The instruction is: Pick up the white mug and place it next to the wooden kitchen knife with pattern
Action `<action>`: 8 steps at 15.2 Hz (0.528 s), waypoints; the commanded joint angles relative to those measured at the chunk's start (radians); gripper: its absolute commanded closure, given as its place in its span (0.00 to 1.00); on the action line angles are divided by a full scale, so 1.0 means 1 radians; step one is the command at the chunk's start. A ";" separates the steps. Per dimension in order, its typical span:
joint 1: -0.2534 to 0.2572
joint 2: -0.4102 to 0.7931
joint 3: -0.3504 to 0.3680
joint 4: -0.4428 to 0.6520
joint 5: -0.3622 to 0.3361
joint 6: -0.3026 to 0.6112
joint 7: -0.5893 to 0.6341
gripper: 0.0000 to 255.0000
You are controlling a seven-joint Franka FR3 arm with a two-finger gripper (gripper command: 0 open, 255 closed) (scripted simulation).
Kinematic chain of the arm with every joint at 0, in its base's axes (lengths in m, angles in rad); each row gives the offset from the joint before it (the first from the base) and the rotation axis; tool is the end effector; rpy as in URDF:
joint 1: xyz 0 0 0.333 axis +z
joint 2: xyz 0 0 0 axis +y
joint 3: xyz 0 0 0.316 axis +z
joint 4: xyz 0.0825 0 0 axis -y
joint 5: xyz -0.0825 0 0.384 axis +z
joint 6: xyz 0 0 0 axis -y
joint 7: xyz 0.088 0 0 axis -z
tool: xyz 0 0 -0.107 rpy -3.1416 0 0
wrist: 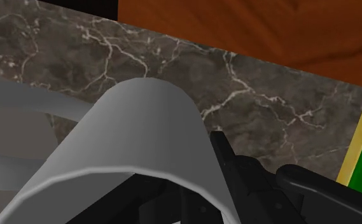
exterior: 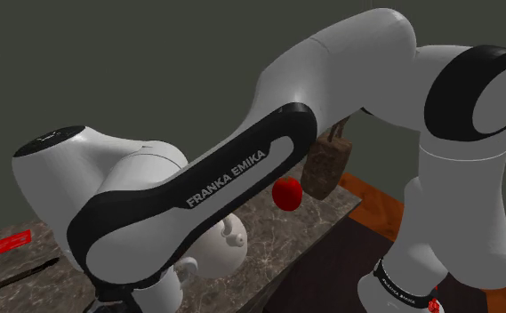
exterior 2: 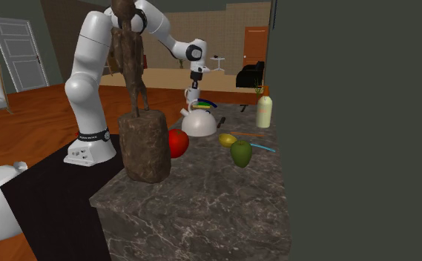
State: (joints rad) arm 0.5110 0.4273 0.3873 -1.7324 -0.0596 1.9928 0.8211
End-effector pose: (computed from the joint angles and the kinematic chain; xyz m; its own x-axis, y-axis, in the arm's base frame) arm 0.4182 0.4849 0.3391 0.9823 0.0810 -0.1687 0.0864 -0.9959 0.0250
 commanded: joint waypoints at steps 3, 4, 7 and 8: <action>0.003 0.022 -0.005 -0.023 -0.009 0.045 0.002 1.00; 0.004 0.029 -0.006 -0.027 -0.011 0.056 0.003 1.00; 0.007 0.051 -0.010 -0.039 -0.019 0.087 0.005 1.00; 0.008 0.058 -0.012 -0.042 -0.022 0.098 0.006 1.00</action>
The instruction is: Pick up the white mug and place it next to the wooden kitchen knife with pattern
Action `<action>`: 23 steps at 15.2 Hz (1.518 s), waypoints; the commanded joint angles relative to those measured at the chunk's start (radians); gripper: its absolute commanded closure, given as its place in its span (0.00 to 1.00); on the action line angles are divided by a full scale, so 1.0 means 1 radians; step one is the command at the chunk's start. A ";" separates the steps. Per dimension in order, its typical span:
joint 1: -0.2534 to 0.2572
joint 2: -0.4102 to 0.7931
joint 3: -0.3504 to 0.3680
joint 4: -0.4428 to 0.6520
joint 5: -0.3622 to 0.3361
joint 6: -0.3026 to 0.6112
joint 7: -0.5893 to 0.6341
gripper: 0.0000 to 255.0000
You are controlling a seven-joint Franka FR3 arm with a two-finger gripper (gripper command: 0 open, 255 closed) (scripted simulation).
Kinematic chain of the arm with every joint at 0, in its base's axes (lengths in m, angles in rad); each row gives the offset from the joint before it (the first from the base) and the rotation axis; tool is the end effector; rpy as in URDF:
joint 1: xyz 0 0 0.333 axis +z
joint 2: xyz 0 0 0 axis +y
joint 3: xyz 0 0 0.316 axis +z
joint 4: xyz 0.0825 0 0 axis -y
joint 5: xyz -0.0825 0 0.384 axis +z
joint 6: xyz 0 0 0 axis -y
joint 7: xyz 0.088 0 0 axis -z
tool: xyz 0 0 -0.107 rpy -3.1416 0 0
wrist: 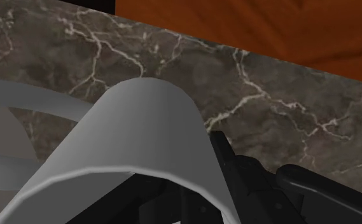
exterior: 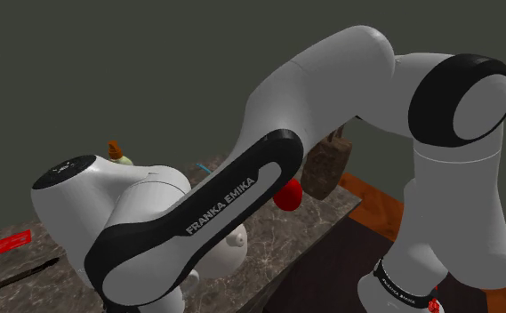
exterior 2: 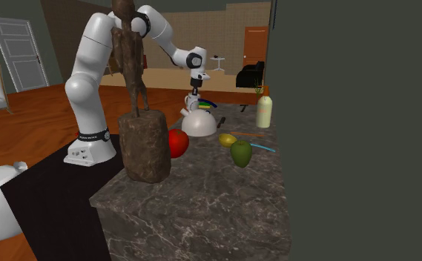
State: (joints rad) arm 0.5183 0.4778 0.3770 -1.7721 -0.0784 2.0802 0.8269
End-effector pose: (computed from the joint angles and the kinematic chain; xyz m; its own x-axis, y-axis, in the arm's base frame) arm 0.4172 0.4844 0.2969 0.9823 0.0810 -0.1689 0.0864 -0.9959 0.0251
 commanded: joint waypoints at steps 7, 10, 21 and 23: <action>0.001 0.009 -0.002 -0.003 -0.003 0.013 0.001 1.00; 0.001 0.009 -0.002 -0.003 -0.003 0.013 0.001 0.00; -0.007 -0.033 0.006 0.069 0.013 -0.100 -0.010 0.00; -0.007 -0.033 0.006 0.069 0.013 -0.100 -0.010 0.00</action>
State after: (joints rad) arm 0.5113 0.4459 0.3829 -1.7027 -0.0653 1.9814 0.8168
